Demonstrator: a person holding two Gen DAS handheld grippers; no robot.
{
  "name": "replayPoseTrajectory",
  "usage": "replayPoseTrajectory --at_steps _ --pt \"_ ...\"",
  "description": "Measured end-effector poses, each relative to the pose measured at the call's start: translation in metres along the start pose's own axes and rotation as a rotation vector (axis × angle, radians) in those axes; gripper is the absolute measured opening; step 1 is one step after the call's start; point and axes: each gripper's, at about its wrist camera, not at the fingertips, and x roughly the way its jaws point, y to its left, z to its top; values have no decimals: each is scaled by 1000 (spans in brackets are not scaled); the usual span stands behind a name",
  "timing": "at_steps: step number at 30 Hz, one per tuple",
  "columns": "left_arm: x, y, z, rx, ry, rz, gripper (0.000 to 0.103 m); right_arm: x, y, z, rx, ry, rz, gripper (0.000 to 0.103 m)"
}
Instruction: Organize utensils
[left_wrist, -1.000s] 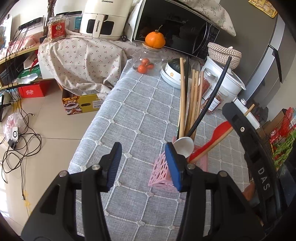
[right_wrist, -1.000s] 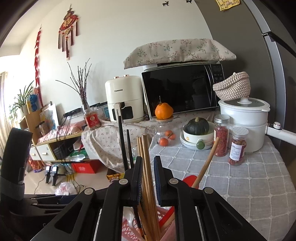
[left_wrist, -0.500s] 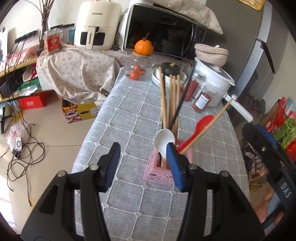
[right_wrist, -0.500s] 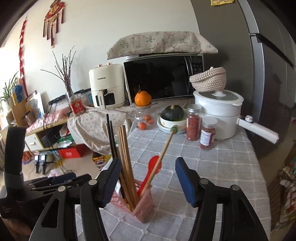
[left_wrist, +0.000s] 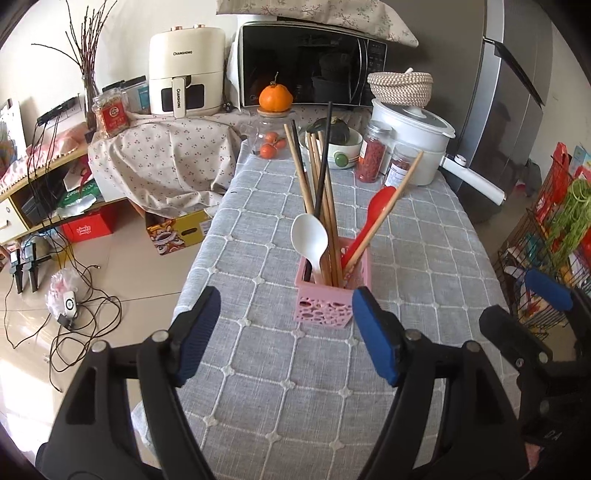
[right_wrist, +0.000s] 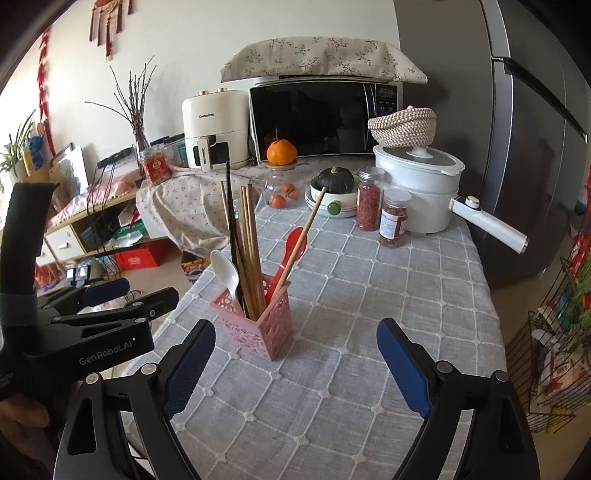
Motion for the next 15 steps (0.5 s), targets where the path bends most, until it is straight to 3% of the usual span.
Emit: replayPoseTrajectory --at_steps 4,7,15 --pt "-7 -1 -10 5 14 12 82 -8 -8 -8 31 22 -12 99" --pt "-10 -4 -17 25 20 17 82 -7 -7 -13 26 64 1 99" --pt "-5 -10 -21 44 7 10 83 -10 -22 -12 69 71 -21 99"
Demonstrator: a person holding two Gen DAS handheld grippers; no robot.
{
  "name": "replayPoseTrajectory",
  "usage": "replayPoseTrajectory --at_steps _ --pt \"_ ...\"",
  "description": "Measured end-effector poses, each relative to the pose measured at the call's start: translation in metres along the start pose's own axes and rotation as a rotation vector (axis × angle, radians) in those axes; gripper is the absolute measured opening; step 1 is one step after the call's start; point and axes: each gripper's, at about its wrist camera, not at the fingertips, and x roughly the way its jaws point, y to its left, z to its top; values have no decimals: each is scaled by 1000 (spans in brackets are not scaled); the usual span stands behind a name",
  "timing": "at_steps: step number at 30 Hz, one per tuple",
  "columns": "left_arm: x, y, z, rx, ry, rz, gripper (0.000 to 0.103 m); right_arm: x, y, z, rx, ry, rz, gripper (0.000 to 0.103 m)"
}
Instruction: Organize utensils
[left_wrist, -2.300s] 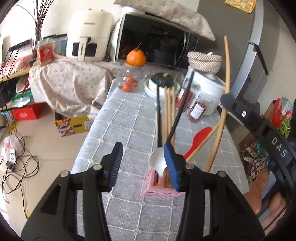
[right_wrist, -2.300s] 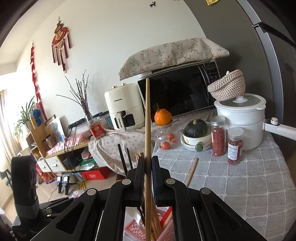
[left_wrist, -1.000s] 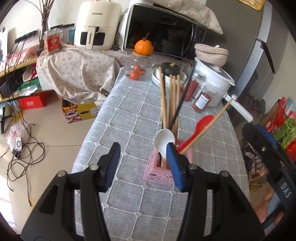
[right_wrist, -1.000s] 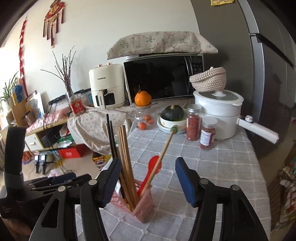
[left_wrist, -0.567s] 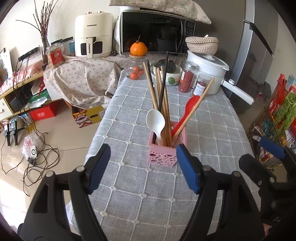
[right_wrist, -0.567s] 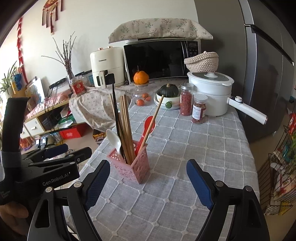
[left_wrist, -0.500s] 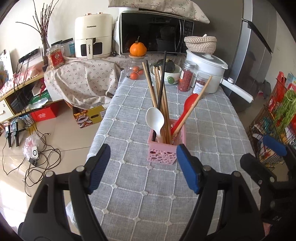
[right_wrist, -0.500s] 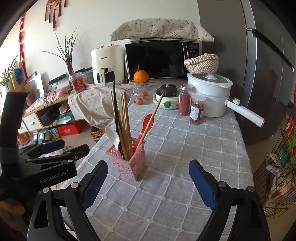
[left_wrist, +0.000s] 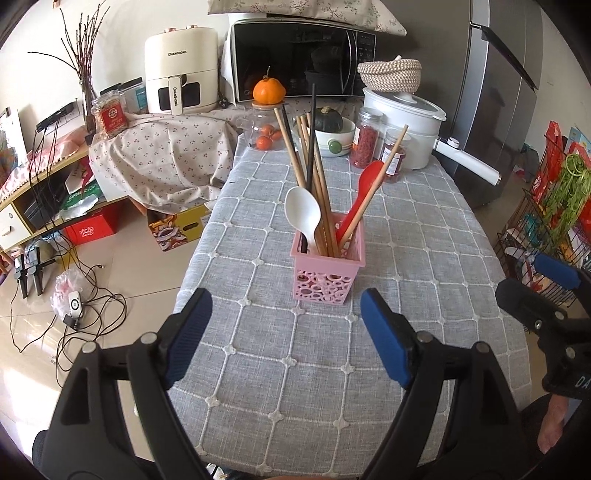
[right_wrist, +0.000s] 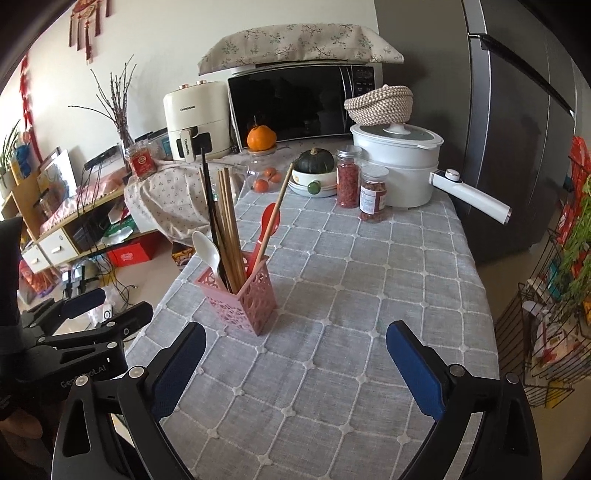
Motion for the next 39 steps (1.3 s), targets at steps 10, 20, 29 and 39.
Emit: replayPoseTrajectory --at_steps 10,20,29,39 --pt "4 -11 2 20 2 -16 83 1 -3 -2 -10 -4 -28 99" --pt "6 -13 1 19 10 -24 83 2 -4 -3 -10 3 -17 99" --pt "6 -12 1 20 12 -19 83 1 -1 -4 -11 5 -14 99" --pt "9 -15 -2 30 32 -19 83 3 0 -6 -16 10 -12 99"
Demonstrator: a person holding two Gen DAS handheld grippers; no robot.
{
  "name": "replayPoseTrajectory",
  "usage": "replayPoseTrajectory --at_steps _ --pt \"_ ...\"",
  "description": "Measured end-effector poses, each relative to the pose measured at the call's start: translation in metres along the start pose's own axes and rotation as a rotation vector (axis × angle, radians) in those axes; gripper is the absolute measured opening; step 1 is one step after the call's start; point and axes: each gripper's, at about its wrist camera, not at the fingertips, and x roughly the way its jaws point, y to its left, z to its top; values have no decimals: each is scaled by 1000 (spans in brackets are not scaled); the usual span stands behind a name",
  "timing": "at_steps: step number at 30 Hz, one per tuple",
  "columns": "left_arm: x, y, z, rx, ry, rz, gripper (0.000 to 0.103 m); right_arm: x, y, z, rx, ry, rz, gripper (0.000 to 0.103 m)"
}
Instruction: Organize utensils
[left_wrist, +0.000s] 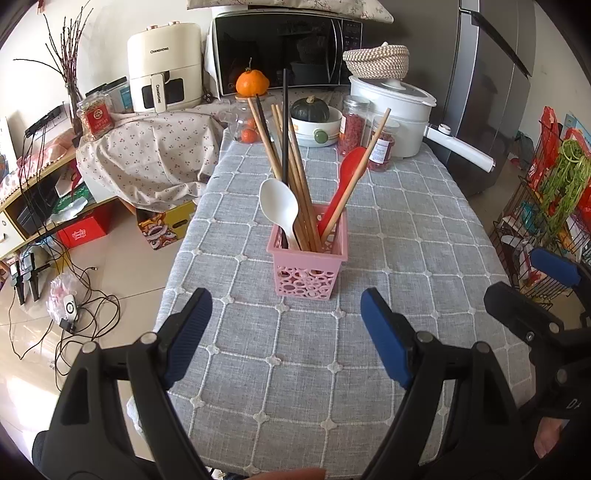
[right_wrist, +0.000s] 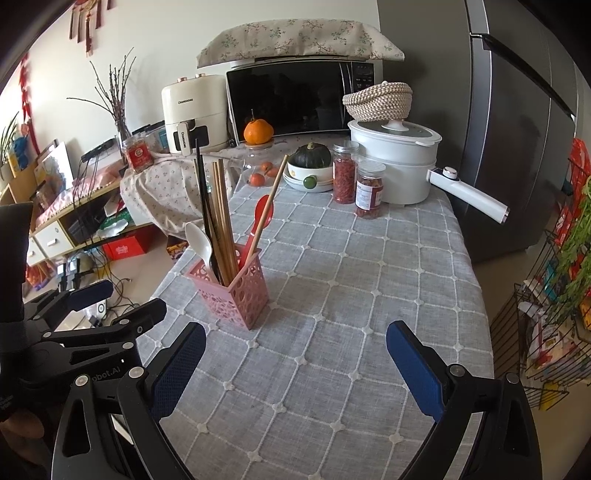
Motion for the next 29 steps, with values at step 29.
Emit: replayPoseTrajectory --at_steps 29 --pt "-1 -7 1 28 2 -9 83 2 -2 -1 -5 -1 -7 99"
